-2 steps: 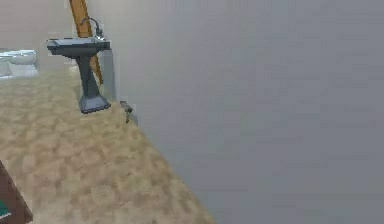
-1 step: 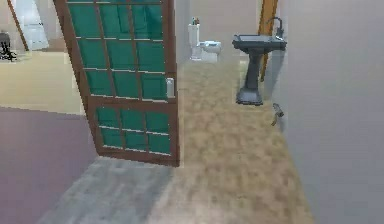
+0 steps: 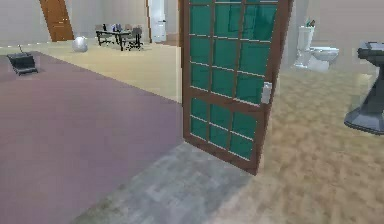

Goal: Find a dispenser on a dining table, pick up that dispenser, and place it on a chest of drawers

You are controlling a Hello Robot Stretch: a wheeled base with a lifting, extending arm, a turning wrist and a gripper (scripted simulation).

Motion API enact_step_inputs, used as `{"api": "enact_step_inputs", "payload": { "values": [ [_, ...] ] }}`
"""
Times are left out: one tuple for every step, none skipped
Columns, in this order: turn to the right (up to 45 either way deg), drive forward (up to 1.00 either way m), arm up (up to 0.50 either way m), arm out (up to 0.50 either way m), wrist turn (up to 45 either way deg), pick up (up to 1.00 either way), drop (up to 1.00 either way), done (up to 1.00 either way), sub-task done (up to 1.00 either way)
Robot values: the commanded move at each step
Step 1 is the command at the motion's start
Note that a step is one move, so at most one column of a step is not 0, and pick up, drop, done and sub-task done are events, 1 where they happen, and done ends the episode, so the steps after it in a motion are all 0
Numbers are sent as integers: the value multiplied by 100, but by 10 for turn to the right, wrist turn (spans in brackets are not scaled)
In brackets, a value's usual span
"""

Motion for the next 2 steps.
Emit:
{"api": "enact_step_inputs", "payload": {
  "values": [
    [0, 40, 0, 0, 0, 0, 0, 0, 0],
    [-270, 0, 0, 0, 0, 0, 0, 0, 0]
  ]
}}
